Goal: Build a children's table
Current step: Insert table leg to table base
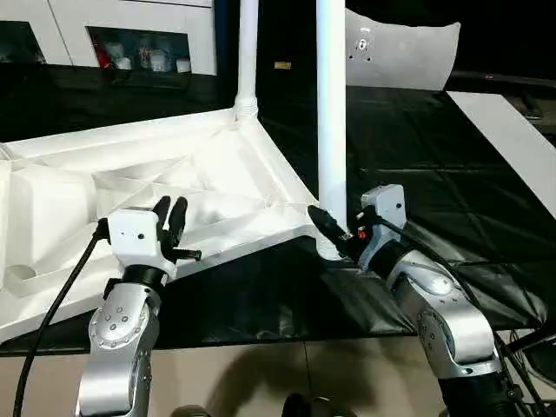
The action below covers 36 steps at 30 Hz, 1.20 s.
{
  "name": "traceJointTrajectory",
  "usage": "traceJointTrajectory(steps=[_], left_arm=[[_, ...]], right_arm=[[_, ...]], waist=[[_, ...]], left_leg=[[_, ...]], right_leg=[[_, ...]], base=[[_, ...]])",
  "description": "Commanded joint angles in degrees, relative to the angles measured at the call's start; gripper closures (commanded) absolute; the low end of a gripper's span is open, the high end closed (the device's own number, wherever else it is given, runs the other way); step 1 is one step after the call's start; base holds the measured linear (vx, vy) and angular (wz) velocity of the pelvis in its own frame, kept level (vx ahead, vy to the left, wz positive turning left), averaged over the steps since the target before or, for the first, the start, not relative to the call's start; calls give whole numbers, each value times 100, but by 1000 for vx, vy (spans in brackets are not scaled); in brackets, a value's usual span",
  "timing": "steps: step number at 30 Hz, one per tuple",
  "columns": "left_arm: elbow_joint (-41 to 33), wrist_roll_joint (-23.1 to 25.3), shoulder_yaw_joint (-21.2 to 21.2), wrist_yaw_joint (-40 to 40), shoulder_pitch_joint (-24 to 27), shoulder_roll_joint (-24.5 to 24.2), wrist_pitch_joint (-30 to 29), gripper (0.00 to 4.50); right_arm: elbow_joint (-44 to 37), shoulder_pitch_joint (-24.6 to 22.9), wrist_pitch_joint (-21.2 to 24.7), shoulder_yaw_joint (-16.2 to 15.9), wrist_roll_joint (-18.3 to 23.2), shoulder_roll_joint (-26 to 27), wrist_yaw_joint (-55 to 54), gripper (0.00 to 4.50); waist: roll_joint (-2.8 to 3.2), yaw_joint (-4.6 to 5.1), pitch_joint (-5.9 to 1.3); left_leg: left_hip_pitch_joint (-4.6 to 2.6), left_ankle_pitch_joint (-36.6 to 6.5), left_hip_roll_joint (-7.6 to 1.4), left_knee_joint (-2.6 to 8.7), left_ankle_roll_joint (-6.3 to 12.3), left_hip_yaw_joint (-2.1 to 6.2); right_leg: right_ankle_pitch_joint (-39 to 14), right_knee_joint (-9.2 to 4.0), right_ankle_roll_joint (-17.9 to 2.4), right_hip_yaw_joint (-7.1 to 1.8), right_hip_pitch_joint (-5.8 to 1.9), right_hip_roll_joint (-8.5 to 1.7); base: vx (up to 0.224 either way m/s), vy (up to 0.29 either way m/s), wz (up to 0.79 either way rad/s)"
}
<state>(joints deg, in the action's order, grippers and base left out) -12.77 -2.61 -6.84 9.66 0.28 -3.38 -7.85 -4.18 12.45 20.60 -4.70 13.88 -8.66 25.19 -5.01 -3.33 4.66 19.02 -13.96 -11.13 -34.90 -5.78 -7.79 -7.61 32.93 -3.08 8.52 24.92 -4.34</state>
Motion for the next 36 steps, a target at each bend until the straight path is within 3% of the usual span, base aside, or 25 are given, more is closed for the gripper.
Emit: traceJointTrajectory(steps=[1, 36], left_arm=[[-98, 1, 59, -13, 6, 26, 21, 349], [-98, 1, 59, -13, 6, 26, 21, 349]], right_arm=[[-13, 21, -11, 112, 11, -52, -13, 262], [-13, 21, -11, 112, 11, -52, -13, 262]], waist=[[50, -21, -382], [51, -21, -384]], left_leg=[[136, -282, -152, 408, 543, -19], [133, -271, -154, 409, 541, -17]], right_leg=[[-2099, -427, 46, -359, -470, -355], [-2068, -418, 28, -362, -471, -357]], base=[[0, 0, 0], [0, 0, 0]])
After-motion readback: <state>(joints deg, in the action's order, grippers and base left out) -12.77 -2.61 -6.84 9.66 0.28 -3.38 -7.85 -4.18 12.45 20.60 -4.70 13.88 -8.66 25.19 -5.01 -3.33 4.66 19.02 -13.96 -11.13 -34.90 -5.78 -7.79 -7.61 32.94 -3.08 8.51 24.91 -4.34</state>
